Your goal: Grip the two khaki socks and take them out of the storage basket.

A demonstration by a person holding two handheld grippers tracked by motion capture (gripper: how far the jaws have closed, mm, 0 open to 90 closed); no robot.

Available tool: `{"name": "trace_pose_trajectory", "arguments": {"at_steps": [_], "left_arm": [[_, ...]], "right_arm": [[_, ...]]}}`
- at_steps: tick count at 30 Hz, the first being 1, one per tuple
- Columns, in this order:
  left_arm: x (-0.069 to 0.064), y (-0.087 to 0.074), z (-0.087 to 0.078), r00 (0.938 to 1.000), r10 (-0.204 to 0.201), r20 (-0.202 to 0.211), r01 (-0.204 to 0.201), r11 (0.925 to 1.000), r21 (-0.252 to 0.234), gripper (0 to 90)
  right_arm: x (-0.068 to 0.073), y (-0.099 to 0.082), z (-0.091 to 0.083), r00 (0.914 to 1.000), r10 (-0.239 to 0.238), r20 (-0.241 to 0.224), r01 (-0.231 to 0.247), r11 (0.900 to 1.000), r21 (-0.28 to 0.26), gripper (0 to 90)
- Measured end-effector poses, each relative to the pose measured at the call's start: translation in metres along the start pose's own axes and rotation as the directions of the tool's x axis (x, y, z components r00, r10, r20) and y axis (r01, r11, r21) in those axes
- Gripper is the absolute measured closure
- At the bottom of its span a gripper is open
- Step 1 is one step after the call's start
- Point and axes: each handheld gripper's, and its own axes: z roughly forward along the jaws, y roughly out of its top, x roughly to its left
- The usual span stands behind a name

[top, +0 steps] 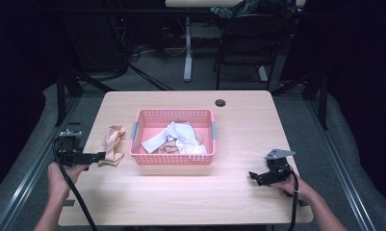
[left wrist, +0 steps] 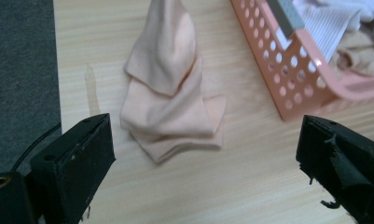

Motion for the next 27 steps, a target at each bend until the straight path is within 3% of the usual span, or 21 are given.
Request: {"name": "trace_pose_trajectory", "arguments": {"at_steps": [11, 15, 20, 27], "left_arm": [[-0.008, -0.038, 0.021, 0.9993, -0.031, -0.022, 0.031, 0.9995, -0.004, 0.2], [-0.009, -0.044, 0.027, 0.9991, -0.038, -0.018, 0.038, 0.9993, 0.001, 0.1], [-0.010, -0.048, 0.033, 0.9999, -0.013, -0.012, 0.013, 0.9998, 0.016, 0.0], [-0.009, -0.049, 0.033, 0.9999, -0.007, -0.008, 0.007, 1.0000, 0.005, 0.0]], "right_arm": [[0.001, 0.000, 0.000, 0.9999, 0.011, 0.006, -0.011, 0.9999, -0.001, 0.0], [0.001, 0.000, 0.000, 0.9999, 0.011, 0.007, -0.011, 0.9999, 0.000, 0.0], [0.001, 0.000, 0.000, 0.9999, 0.011, 0.008, -0.011, 0.9999, -0.003, 0.0], [0.001, 0.000, 0.000, 0.9999, 0.012, 0.007, -0.012, 0.9999, 0.000, 0.0]]}}
